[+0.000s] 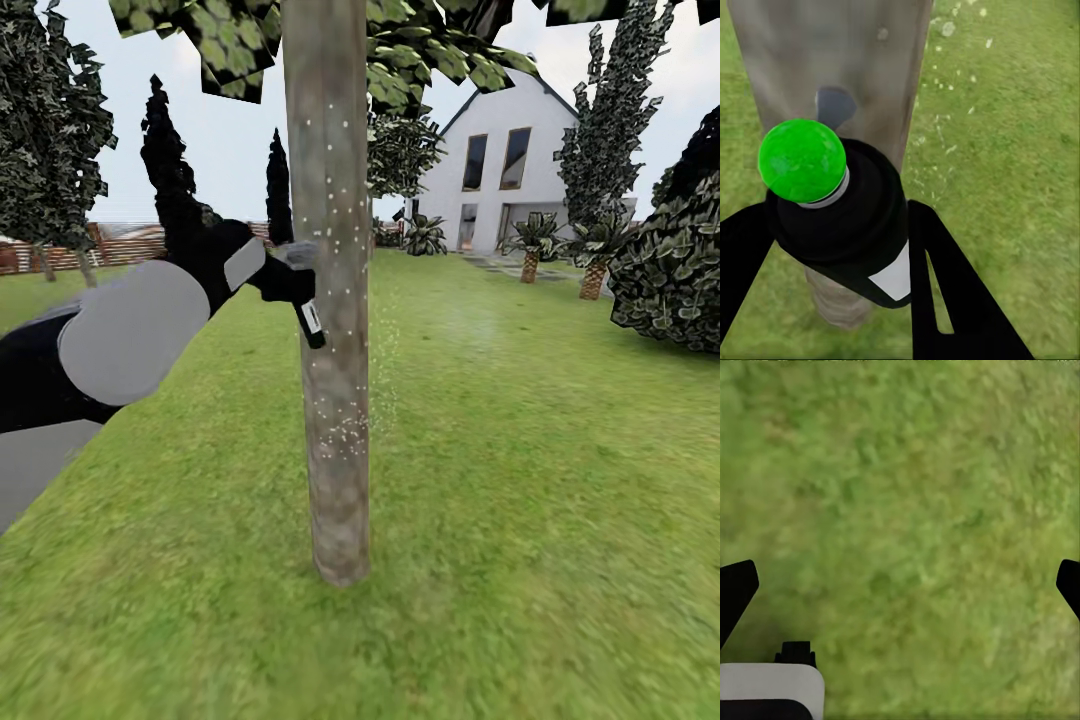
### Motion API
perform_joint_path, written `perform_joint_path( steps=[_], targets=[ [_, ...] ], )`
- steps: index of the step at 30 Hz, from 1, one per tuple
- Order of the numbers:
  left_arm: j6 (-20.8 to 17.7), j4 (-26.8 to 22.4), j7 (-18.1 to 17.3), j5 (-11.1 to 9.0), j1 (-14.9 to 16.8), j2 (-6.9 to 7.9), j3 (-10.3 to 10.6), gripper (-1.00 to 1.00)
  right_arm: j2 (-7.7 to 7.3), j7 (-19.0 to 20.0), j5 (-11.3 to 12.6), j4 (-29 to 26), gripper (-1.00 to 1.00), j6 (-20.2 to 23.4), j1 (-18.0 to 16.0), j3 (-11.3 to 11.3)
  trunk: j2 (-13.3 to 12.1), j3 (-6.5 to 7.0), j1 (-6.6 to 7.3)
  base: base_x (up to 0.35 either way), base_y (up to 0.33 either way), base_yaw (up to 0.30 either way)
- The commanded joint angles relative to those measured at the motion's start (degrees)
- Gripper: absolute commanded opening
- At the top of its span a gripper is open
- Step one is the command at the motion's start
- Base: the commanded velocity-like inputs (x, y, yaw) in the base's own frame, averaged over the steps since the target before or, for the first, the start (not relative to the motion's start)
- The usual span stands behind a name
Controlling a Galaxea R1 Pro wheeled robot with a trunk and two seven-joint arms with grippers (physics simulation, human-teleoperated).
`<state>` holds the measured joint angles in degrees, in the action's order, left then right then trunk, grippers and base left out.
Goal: In the garden, pick up the pesticide atomizer on the floor and spray pesticide onto both trees until each tree trunk is fully covered.
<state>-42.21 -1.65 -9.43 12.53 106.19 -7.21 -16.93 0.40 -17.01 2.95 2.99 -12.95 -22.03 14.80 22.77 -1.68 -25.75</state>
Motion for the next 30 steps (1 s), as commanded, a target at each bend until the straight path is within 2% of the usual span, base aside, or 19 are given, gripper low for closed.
perform_joint_path(
  steps=[1,3,4,8,10,14,18,21,23,27,28,30],
  targets=[
    [-0.3,-0.1,-0.4,0.8,-0.5,0.00,-0.4,-1.00,0.04,-0.1,0.3,0.3,1.00,-0.4,-0.1,0.4,0.1,-0.13,-0.03,0.000,0.000,0.000],
    [-0.2,-0.1,-0.4,1.2,-1.7,0.01,-0.3,-1.00,0.03,-0.1,0.3,0.3,1.00,-0.4,-0.1,0.4,0.1,-0.13,-0.03,0.000,0.000,0.000],
    [-0.2,-0.1,-0.4,2.1,-2.9,0.01,-0.3,-1.00,0.01,-0.1,0.3,0.3,1.00,-0.4,-0.1,0.4,0.1,-0.13,-0.03,0.000,0.000,0.000],
    [0.0,-0.1,-0.4,9.4,-7.6,0.01,-0.3,-1.00,0.01,-0.1,0.3,0.3,1.00,-0.4,-0.1,0.4,0.1,-0.13,-0.03,0.000,0.000,0.000],
    [0.0,-0.1,-0.4,10.6,-8.3,0.01,-0.3,-1.00,0.00,-0.1,0.3,0.3,1.00,-0.4,-0.1,0.4,0.1,-0.13,-0.03,0.000,0.000,0.000],
    [0.3,-0.1,-0.4,11.4,-9.5,0.01,-0.3,-1.00,0.03,-0.1,0.3,0.3,1.00,-0.4,-0.1,0.4,0.1,-0.13,-0.03,0.000,0.000,0.000],
    [3.9,-0.1,-0.4,11.5,-11.6,-0.03,-0.3,-1.00,0.04,-0.1,0.3,0.3,1.00,-0.4,-0.1,0.4,0.1,-0.13,-0.03,0.000,0.000,0.000],
    [5.4,0.0,-0.5,11.5,-15.0,-0.17,-0.4,-1.00,0.04,-0.1,0.3,0.3,1.00,-0.4,-0.1,0.4,0.1,-0.13,-0.03,0.000,0.000,0.000],
    [9.6,0.0,-0.5,11.4,-18.2,-0.23,-0.4,-1.00,0.04,-0.1,0.3,0.3,1.00,-0.4,-0.1,0.4,0.1,-0.13,-0.03,0.000,0.000,0.000],
    [14.0,0.0,-0.4,11.4,-24.0,-0.10,-0.4,-1.00,0.04,-0.1,0.3,0.3,1.00,-0.4,-0.1,0.4,0.1,-0.13,-0.03,0.000,0.000,0.000],
    [17.1,0.0,-0.3,11.4,-26.7,0.00,-0.5,-1.00,0.04,-0.1,0.3,0.3,1.00,-0.4,-0.1,0.4,0.1,-0.13,-0.03,0.000,0.000,0.000],
    [21.3,0.0,-0.3,11.4,-30.1,0.21,-0.5,-1.00,0.04,-0.1,0.3,0.3,1.00,-0.5,-0.1,0.4,0.1,-0.13,-0.03,0.000,0.000,0.000]
  ],
)
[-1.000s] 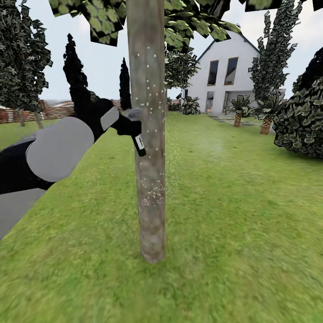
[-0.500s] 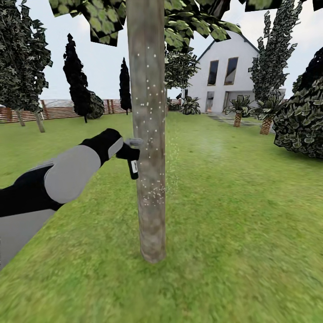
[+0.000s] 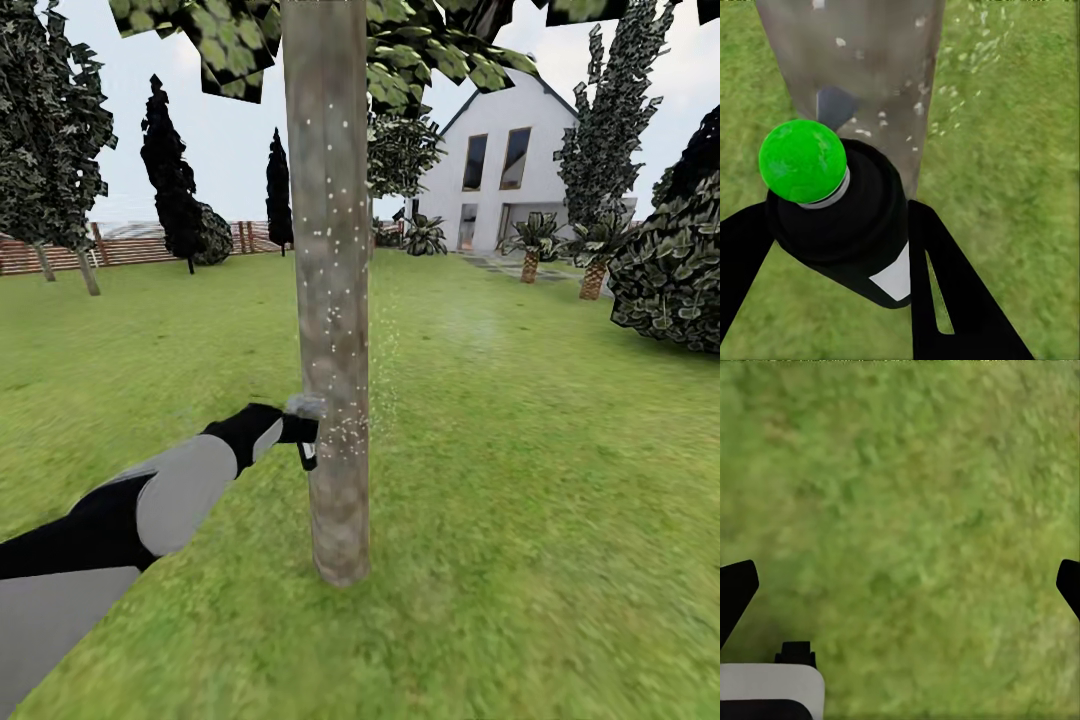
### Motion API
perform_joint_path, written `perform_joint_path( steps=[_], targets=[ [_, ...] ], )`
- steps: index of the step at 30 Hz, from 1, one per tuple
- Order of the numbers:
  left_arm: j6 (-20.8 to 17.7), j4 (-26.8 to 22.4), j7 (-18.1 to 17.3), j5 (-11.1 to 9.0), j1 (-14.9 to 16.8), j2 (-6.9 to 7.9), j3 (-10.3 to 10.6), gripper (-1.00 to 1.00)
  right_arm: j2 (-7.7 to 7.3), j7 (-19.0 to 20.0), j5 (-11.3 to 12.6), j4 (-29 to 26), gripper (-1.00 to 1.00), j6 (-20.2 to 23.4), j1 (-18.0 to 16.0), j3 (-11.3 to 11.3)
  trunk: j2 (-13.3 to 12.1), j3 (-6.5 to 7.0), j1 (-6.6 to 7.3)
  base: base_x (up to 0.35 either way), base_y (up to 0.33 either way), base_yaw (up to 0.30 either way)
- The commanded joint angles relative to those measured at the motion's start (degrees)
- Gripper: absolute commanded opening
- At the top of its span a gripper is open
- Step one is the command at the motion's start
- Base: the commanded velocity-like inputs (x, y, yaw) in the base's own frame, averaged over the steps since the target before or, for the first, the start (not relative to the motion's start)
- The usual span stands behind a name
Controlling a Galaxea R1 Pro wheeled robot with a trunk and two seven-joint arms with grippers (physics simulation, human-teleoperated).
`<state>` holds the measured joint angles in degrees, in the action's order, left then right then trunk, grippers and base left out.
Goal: In the garden, pick up the pesticide atomizer on the floor and spray pesticide onto both trees until each tree trunk is fully covered.
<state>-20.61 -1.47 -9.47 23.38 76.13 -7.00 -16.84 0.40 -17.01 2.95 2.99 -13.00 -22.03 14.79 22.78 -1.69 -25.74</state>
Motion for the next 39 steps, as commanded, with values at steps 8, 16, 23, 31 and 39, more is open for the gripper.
perform_joint_path(
  steps=[8,16,23,31,39],
  targets=[
    [18.7,-0.2,-0.1,0.2,-17.1,0.47,-0.9,-1.00,0.10,-0.1,0.3,0.3,1.00,-0.5,-0.1,0.4,0.1,-0.12,-0.04,0.000,0.005,0.000],
    [21.1,-0.4,-0.1,-9.0,-21.6,3.71,-0.9,-1.00,0.13,-0.1,0.4,0.3,1.00,-0.4,-0.1,0.4,0.1,-0.12,-0.04,0.081,0.279,0.000],
    [21.2,-0.4,-0.2,-9.3,-21.7,4.21,-0.8,-1.00,0.14,-0.1,0.4,0.3,1.00,-0.4,-0.1,0.4,0.1,-0.12,-0.04,0.235,0.284,0.000],
    [21.2,-0.4,-0.3,-9.3,-21.7,4.19,-0.8,-1.00,0.13,-0.1,0.4,0.3,1.00,-0.4,-0.1,0.4,0.1,-0.12,-0.04,0.076,0.331,0.000],
    [21.2,-0.4,-0.3,-9.3,-21.7,4.19,-0.8,-1.00,0.13,-0.1,0.4,0.3,1.00,-0.4,-0.1,0.4,0.1,-0.03,-0.04,0.001,0.350,-0.128]
  ],
)
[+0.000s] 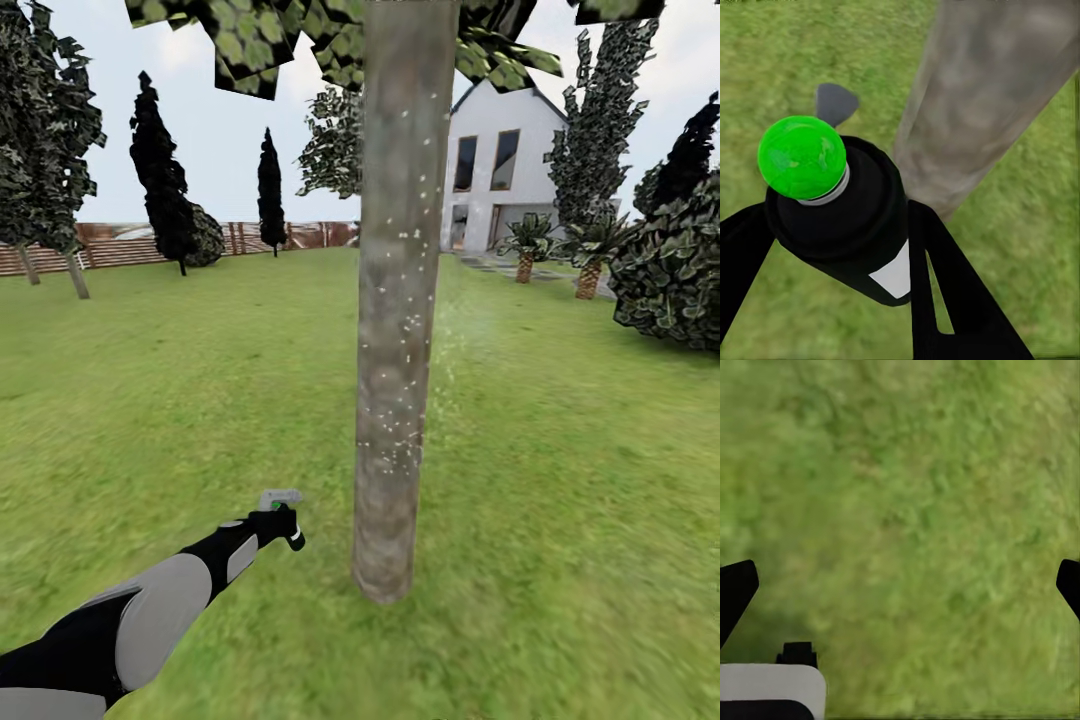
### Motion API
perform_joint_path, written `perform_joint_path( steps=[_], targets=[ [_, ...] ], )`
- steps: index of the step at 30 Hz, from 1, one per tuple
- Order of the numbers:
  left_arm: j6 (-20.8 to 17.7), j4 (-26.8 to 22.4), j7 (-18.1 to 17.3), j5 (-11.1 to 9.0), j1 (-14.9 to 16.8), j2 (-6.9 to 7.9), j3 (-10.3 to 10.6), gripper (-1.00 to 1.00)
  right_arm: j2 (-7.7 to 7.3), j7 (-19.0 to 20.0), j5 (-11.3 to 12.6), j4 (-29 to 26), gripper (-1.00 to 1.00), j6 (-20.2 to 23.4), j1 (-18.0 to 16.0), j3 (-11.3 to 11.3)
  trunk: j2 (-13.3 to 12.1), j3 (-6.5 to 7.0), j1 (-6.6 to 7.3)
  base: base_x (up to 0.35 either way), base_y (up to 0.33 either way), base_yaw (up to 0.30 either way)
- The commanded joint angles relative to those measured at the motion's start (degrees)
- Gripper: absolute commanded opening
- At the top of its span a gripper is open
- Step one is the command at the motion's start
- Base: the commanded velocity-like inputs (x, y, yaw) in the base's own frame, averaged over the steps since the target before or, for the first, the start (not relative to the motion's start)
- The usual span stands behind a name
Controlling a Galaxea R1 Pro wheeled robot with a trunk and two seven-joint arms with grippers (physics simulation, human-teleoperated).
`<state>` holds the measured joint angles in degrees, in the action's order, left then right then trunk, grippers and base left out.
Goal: In the garden, pick up the pesticide atomizer on the floor and spray pesticide onto both trees until each tree trunk is fully covered.
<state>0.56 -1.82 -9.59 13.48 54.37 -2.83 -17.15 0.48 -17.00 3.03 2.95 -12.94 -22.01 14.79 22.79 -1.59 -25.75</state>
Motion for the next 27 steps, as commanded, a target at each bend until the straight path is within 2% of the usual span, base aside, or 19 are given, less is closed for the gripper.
perform_joint_path(
  steps=[1,20,27],
  targets=[
    [0.1,0.0,-0.2,0.5,0.0,0.02,-0.5,-1.00,0.05,-0.1,0.3,0.3,1.00,-0.4,-0.1,0.4,0.1,-0.10,-0.04,0.000,0.350,-0.275],
    [0.1,0.0,-0.3,0.5,0.0,0.02,-0.5,-1.00,0.05,-0.1,0.3,0.3,1.00,-0.5,-0.1,0.3,0.1,0.50,-0.04,0.000,0.350,-0.279],
    [0.1,0.0,-0.3,0.5,0.0,0.02,-0.5,-1.00,0.04,-0.1,0.3,0.3,1.00,-0.5,-0.1,0.3,0.1,0.53,-0.04,0.000,0.350,-0.073]
  ],
)
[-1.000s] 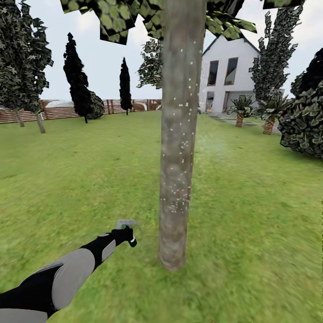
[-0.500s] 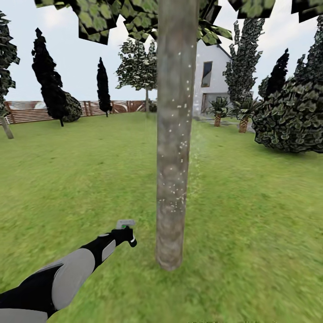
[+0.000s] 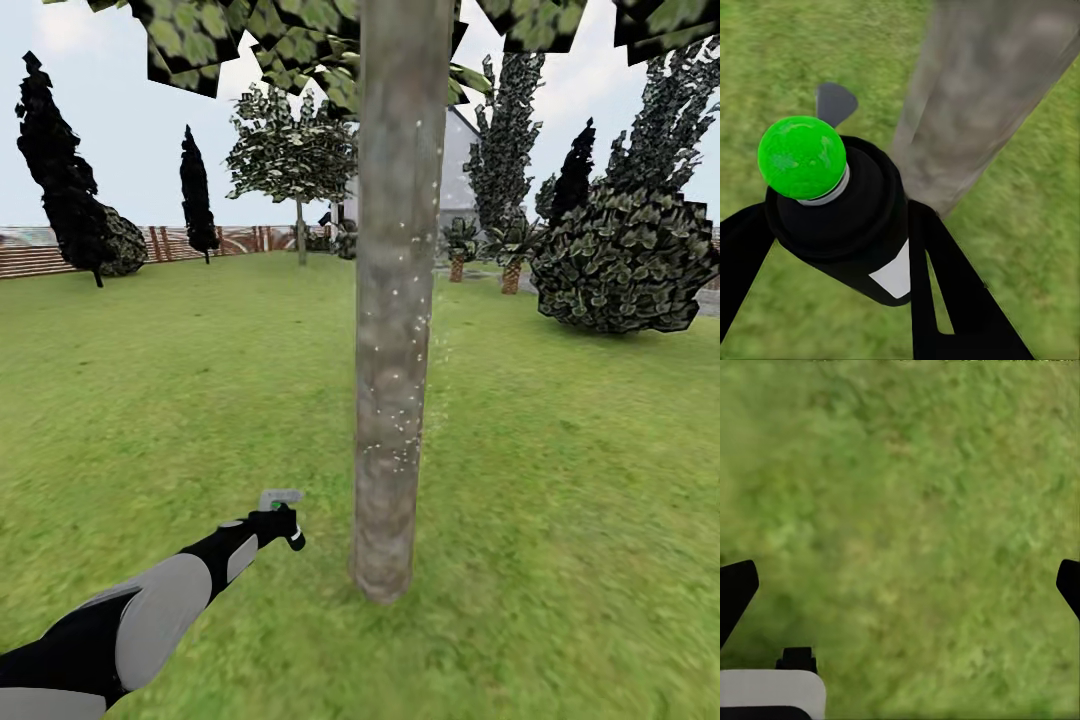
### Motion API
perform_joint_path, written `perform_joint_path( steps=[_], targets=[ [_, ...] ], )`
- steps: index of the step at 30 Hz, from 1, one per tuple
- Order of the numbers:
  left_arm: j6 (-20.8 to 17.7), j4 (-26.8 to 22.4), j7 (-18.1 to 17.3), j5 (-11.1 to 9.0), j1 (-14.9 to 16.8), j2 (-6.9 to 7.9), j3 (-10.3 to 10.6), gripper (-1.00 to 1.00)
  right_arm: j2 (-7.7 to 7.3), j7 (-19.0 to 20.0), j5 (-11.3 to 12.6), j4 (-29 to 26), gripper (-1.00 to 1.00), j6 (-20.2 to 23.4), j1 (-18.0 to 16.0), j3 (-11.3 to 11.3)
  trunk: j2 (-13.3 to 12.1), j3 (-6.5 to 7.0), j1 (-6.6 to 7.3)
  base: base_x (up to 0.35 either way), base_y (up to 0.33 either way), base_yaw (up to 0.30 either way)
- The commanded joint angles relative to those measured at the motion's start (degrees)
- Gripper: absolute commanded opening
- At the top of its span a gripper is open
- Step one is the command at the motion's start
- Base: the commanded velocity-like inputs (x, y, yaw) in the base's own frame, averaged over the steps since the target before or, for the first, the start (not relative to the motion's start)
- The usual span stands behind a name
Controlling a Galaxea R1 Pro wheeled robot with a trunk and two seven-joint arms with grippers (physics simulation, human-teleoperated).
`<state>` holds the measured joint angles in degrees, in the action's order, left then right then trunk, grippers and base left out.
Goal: In the garden, pick up the pesticide atomizer on the floor and spray pesticide onto both trees until each tree trunk is fully covered.
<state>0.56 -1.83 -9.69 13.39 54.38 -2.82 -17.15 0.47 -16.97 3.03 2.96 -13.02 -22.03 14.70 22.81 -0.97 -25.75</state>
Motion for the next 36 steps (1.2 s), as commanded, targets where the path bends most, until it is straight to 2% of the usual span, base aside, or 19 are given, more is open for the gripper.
perform_joint_path(
  steps=[1,7,36],
  targets=[
    [0.1,0.0,-0.2,0.6,0.0,0.01,-0.5,-1.00,0.05,-0.2,0.3,0.3,1.00,-0.4,-0.1,0.4,0.1,-0.10,-0.03,0.000,0.350,-0.004],
    [0.1,0.0,-0.2,0.5,0.0,0.01,-0.5,-1.00,0.06,-0.2,0.3,0.3,1.00,-0.4,-0.1,0.4,0.1,-0.10,-0.03,0.000,0.350,-0.197],
    [0.1,0.1,-0.2,0.6,0.0,-0.17,-0.4,-1.00,0.06,-0.2,0.3,0.3,1.00,-0.4,-0.1,0.4,0.1,-0.10,-0.03,-0.012,0.350,-0.299]
  ],
)
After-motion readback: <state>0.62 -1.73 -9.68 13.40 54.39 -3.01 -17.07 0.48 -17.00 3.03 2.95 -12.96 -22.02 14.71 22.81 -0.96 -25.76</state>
